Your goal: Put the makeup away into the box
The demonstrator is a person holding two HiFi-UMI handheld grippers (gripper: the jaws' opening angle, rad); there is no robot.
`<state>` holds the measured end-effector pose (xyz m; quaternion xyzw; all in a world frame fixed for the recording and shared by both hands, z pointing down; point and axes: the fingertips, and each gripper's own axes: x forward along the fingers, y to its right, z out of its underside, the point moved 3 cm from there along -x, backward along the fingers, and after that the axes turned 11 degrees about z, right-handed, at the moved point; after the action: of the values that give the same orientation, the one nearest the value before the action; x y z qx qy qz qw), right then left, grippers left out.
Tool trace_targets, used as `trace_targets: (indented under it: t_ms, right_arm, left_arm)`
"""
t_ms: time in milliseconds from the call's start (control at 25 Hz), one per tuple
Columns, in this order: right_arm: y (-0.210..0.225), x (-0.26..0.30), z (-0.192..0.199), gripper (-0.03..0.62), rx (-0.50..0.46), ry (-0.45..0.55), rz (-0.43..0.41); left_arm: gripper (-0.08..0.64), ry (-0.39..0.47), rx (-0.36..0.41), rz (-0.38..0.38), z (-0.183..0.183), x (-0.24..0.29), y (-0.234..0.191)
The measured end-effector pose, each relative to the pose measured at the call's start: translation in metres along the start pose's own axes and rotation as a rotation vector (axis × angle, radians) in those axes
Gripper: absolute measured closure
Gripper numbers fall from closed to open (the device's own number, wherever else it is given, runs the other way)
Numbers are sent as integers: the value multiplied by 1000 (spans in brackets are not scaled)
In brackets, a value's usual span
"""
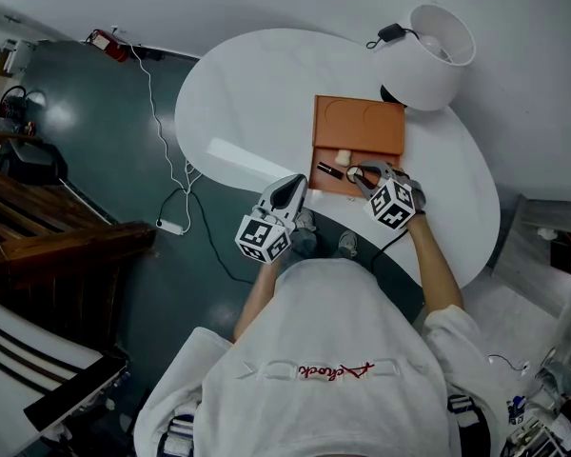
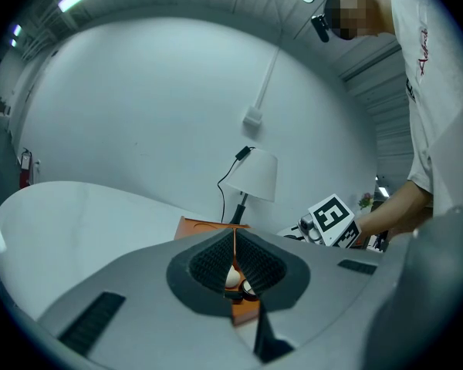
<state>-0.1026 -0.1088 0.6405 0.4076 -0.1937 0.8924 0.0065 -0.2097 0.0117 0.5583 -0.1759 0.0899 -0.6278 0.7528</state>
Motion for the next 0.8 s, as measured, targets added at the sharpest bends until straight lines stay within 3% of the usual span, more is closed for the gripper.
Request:
trace_targets:
  t_ms: [160, 440, 640, 800]
  right_arm:
    - [5, -12, -5, 565, 127, 58, 48]
    - [18, -32, -13, 571, 466, 177, 104]
    - [41, -73, 1, 572, 850, 327, 253]
    - [44, -112, 35, 572, 964, 342, 396]
  left_arm:
    - [545, 4, 8, 10, -3, 3, 6]
    - [545, 3, 19, 27, -6, 7, 13]
    - [545, 0, 34, 72, -12, 22, 22]
    - [545, -13, 48, 127, -13, 39, 33]
